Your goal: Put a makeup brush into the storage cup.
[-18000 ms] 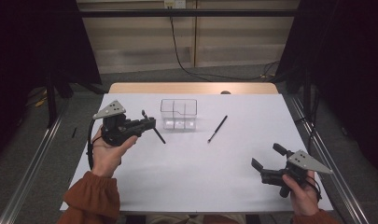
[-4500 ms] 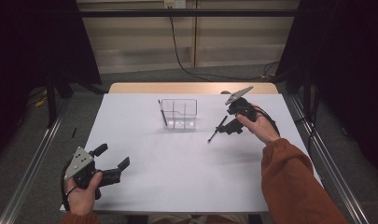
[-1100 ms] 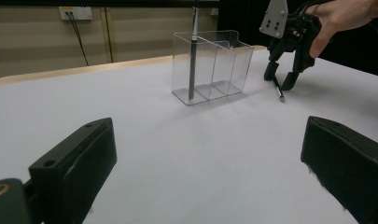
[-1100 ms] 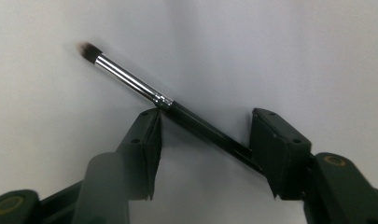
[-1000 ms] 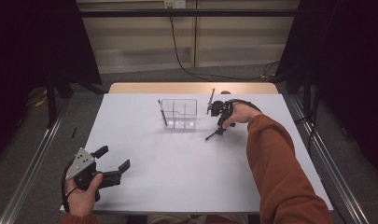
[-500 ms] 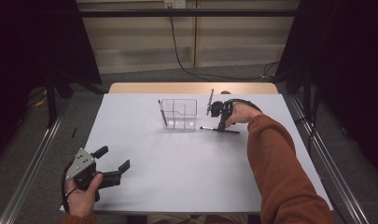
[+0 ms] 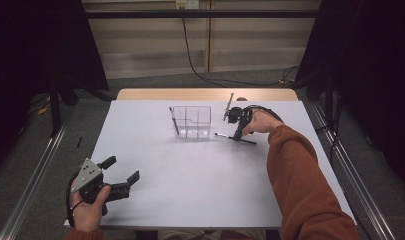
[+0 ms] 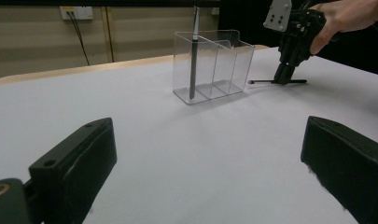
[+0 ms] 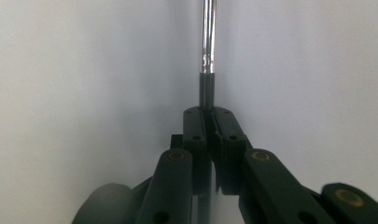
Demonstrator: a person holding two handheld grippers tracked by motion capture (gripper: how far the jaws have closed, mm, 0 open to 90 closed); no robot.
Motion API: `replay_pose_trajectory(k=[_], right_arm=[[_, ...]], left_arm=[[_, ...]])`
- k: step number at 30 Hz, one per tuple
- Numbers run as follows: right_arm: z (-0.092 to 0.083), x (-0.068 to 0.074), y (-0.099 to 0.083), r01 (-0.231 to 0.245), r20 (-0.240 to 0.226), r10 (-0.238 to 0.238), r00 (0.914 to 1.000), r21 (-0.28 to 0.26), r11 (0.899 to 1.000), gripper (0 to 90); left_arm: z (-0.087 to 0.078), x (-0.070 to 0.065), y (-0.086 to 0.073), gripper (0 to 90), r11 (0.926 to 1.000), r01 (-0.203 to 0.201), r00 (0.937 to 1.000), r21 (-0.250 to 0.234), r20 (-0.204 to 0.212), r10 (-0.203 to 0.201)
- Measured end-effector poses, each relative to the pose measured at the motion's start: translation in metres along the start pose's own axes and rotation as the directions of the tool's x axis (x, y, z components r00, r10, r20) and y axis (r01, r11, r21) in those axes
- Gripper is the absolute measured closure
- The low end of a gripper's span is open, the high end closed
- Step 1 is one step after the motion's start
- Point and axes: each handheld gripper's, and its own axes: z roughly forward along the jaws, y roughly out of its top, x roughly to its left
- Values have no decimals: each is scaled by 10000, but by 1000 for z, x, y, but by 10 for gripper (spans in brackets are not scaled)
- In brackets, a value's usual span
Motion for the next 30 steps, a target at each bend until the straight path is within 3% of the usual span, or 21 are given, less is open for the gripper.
replay_pose_trajectory(k=[7,12,18,23,27,28,29,30], right_arm=[[-12,-1,-11,-801,198,816,9965,-690,9944,849],[-26,-3,-23,-1305,308,1399,9897,-2095,9691,849],[-31,-2,-30,-1708,451,1869,9813,-2422,9551,849],[-30,1,-35,-2037,406,2272,9730,-3120,9280,849],[-31,3,-39,-2201,703,2616,9626,-3598,9067,849],[-32,4,-41,-2378,745,2858,9554,-3797,8940,849],[-33,4,-42,-2343,816,2869,9545,-3901,8904,849],[-34,5,-43,-2401,851,2992,9504,-4104,8797,849]], left_arm=[[0,-2,0,34,10000,-44,10000,20,27,44],[0,-1,0,34,10000,-13,10000,20,-21,13],[0,-2,0,34,10000,-26,10000,-3,-8,26],[0,-2,0,34,10000,-42,10000,-2,-35,42],[0,-2,0,34,9999,-110,9999,-13,-64,109],[0,-3,0,34,10000,-82,10000,-35,-26,82],[0,-3,0,34,10000,-57,10000,21,34,57],[0,-3,0,34,9999,-121,9999,58,33,121]])
